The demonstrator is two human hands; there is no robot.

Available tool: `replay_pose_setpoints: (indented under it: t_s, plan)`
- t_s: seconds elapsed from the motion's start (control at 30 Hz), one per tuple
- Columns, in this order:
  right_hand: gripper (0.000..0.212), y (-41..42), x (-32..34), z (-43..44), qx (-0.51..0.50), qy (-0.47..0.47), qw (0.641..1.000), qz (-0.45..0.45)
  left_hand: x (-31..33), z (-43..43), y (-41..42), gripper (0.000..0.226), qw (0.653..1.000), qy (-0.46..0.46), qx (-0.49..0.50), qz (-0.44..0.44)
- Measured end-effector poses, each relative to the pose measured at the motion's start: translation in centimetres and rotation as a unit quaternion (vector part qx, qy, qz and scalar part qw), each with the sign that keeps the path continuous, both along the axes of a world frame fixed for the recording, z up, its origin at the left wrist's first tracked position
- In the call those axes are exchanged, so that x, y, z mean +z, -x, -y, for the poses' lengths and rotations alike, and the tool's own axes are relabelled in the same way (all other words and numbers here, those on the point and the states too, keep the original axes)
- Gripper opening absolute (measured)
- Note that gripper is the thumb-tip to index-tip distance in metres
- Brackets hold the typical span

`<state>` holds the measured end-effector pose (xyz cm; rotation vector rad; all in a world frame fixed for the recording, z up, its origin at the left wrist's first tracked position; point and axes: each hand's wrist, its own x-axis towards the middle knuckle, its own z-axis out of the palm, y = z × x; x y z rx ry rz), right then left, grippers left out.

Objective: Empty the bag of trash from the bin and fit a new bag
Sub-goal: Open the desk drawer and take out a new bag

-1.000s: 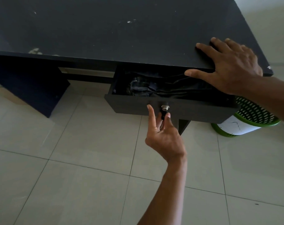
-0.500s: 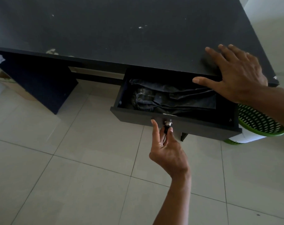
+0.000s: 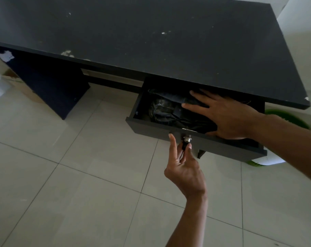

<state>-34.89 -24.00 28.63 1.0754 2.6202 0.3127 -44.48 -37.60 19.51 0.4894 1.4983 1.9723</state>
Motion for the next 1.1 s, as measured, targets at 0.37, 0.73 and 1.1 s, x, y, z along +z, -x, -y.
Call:
replay_pose_setpoints:
  t_s: [0.37,0.73,1.1]
  plan:
    - [0.066,1.5,-0.2,0.9,-0.068,0.047,0.996,-0.019,0.0,0.1,0.2,0.061,1.0,0.001,-0.007,-0.003]
    - [0.071,2.7,4.3,3.1,-0.034,0.023,0.986,-0.164,0.4,0.1,0.3,0.057,0.999,-0.01,-0.001,-0.038]
    - [0.058,3.0,11.7,3.1,0.028,-0.146,0.974,-0.174,4.2,-2.1,0.2,0.058,0.998,-0.003,-0.026,-0.059]
